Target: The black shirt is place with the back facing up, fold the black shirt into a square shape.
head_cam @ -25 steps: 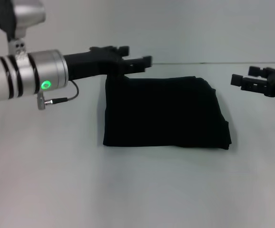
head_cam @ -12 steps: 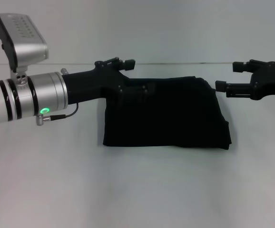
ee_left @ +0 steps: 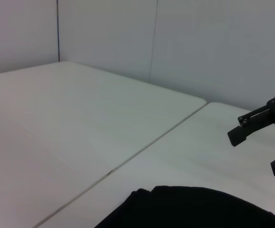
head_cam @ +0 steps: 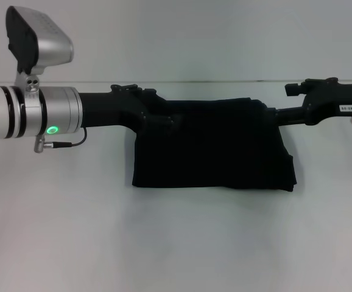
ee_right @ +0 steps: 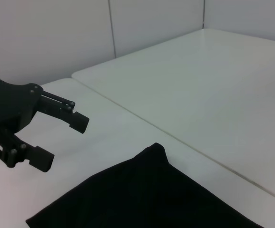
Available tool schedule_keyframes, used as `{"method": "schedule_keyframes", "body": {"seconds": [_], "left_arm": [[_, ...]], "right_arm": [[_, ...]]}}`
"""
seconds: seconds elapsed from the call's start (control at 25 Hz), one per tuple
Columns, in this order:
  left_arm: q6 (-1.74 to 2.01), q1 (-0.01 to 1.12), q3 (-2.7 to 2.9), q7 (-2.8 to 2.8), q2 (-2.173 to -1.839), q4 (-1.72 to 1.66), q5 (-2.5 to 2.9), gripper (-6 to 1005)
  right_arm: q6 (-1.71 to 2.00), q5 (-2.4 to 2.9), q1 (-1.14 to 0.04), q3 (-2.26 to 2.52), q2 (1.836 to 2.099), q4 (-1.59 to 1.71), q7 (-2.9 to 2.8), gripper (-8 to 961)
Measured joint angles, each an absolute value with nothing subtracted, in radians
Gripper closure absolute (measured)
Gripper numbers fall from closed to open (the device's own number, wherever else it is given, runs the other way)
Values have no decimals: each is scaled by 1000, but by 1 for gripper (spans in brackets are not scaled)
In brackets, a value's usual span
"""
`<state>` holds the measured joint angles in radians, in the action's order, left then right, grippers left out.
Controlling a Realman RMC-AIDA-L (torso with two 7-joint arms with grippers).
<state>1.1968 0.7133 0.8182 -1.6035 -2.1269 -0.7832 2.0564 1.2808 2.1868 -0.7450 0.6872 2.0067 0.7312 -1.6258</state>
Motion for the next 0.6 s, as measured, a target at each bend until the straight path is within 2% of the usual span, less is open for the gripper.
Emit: {"method": "schedule_keyframes", "body": {"seconds": [0.6], "left_arm": [[1181, 711, 823, -1608, -2128, -778, 2075, 87]], "right_arm": [[1254, 2192, -749, 706, 2018, 728, -1629, 26]]}}
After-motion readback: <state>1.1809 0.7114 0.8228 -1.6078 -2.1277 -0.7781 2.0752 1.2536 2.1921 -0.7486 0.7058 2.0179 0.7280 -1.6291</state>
